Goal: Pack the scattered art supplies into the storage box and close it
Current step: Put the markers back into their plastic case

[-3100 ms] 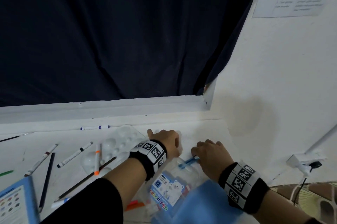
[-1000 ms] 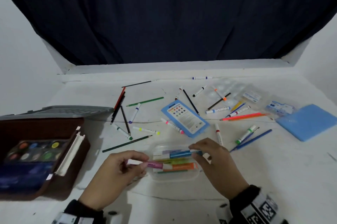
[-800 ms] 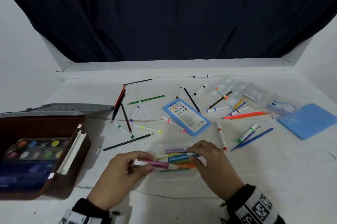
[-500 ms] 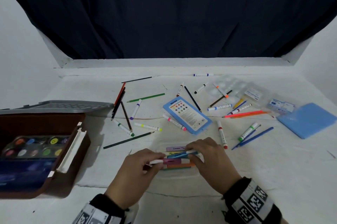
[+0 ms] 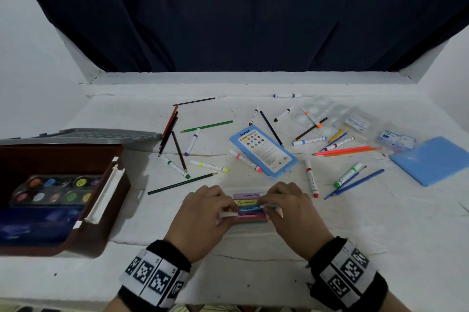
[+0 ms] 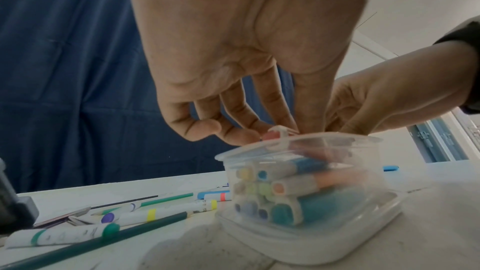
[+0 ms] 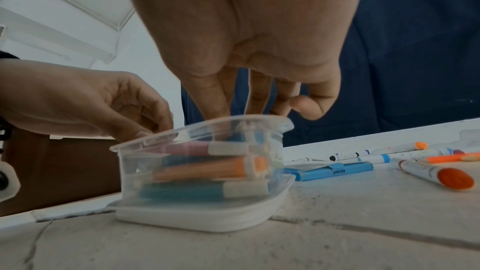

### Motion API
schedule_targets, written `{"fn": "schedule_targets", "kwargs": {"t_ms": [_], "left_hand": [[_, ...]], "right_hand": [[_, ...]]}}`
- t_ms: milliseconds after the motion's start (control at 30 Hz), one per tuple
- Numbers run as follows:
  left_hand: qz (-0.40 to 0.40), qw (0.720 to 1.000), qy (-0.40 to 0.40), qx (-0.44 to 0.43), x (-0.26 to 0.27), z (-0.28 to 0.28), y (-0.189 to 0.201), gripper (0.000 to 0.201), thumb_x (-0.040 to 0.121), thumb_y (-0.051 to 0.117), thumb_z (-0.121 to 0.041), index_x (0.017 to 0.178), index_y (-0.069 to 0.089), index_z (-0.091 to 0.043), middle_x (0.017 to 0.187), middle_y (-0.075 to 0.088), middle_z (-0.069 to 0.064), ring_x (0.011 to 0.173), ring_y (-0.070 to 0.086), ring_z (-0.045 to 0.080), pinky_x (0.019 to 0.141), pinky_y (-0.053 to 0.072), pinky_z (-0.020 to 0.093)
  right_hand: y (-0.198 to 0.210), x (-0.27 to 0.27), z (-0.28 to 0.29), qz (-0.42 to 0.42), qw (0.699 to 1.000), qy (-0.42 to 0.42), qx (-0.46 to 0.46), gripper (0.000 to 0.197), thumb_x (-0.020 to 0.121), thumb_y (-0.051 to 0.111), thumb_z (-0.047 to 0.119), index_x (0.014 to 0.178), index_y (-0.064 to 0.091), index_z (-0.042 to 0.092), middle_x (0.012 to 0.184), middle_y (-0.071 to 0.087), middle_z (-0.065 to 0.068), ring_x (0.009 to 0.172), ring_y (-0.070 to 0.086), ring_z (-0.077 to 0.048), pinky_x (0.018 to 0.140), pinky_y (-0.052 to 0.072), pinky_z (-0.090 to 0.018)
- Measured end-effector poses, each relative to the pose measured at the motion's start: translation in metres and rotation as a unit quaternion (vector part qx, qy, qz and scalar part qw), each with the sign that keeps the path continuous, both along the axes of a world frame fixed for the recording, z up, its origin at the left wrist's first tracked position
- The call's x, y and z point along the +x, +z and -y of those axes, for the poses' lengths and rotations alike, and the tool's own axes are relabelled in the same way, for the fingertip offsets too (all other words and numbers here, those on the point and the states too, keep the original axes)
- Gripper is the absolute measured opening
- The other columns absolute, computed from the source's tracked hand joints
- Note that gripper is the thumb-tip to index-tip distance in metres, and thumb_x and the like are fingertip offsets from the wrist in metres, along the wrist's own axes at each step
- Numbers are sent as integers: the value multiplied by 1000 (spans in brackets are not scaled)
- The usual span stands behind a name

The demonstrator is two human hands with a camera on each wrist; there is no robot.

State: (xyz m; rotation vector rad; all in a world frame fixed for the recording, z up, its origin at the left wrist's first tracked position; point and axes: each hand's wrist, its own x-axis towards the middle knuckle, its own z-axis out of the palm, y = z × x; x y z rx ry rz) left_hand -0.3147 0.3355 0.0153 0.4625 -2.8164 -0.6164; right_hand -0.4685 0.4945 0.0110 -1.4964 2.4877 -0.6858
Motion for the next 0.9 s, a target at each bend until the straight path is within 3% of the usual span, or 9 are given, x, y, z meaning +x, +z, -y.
{"fn": "schedule_targets", "kwargs": {"t_ms": [167,300,467,633,767,900], "left_hand": [[29,999,12,-15,-6,-4,-2,22,83,65,-53,92,68,-34,90,59,-14,87,54,10,80,44,35],[24,999,23,-15,-9,-4,-4,20,81,68,-50,90,67,-32,89,61,-14,86,53,11,81,45,35],[24,1000,20,-3,-11,-1,-5,23,77,62,-53,88,66,-33,86,60,-13,83,53,12,78,47,34],[-11,999,5,46,-8,4,-4,21,75,79,-45,88,67,-33,80,61,-17,74,52,5,70,44,22],[-55,995,18,78,1,8,-5,19,74,84,-31,87,70,-33,77,61,-17,75,56,8,66,42,15],[-65,994,16,83,5,9,-7,12,78,82,-26,84,73,-32,76,64,-16,75,58,8,68,48,21]], "right_hand": [[0,1,-2,11,1000,6,-6,30,94,45,37,107,71,29,105,63,9,94,51,-11,80,45,-31],[-1,0,-4,14,1000,-3,-24,17,95,57,27,105,70,29,104,63,10,95,52,-10,84,49,-36],[0,-1,-9,20,997,-39,-63,21,88,65,21,107,68,31,105,59,12,99,50,-11,85,48,-36],[0,-4,-15,56,991,-93,-74,34,88,68,25,121,59,32,118,51,8,108,49,-11,91,45,-26],[-1,-8,-19,121,983,-121,-58,41,90,66,33,126,47,38,119,47,11,98,54,-5,79,43,-15],[-2,-9,-21,143,982,-116,-39,38,91,66,32,122,46,40,114,50,10,93,54,-2,75,42,-11]]}}
